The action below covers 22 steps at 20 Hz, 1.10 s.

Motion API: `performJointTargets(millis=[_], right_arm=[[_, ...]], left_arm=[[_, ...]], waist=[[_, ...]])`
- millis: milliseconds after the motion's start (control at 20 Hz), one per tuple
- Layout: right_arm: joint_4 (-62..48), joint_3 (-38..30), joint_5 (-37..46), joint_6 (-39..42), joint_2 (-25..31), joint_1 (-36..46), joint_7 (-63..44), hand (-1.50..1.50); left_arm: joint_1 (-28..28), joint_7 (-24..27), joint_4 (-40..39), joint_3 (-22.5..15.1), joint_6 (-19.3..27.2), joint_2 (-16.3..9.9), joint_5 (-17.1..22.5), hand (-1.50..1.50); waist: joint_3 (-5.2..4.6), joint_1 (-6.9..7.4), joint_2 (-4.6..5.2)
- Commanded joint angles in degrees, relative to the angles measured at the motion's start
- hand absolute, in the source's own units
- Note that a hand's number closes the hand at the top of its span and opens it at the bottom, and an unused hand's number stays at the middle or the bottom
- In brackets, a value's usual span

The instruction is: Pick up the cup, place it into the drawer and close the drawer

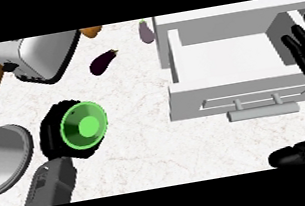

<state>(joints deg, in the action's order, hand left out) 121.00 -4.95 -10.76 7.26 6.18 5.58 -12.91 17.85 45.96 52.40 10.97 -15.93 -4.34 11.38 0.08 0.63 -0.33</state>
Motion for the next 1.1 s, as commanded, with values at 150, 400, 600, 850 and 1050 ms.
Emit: performJointTargets(millis=[150, 400, 600, 850, 1050], right_arm=[[1.11, -0.79, -0.69, 0.67, 0.78, -0.83, -0.54, -1.5], [0.38, 0.01, 0.5, 0.64, -0.21, -1.99, 1.34, -1.5], [-4.03, 0.42, 2.4, 1.22, -1.08, -2.0, 6.04, -1.5], [-4.7, 0.49, 2.38, -0.15, -0.83, 2.51, 3.6, -1.5], [0.14, 1.23, 2.27, 1.27, -0.71, -2.77, 3.77, -1.5]], left_arm=[[2.03, -16.66, 19.26, -4.4, 5.41, 3.71, 2.59, 1.5], [1.64, -21.96, 28.12, -14.16, 14.24, 4.29, 6.06, 1.5], [10.35, -30.2, 29.47, -9.16, 15.52, 4.12, 4.39, 1.5], [18.91, -34.04, 27.02, -11.4, 22.24, 4.33, 1.86, 1.5], [24.02, -35.36, 23.4, -12.16, 23.85, 4.32, 0.41, 1.5]], waist=[[-0.03, -0.42, 0.08], [-0.05, -0.73, 0.17], [-0.05, -0.75, 0.29], [-0.06, -0.91, 0.36], [-0.06, -1.24, 0.33]])
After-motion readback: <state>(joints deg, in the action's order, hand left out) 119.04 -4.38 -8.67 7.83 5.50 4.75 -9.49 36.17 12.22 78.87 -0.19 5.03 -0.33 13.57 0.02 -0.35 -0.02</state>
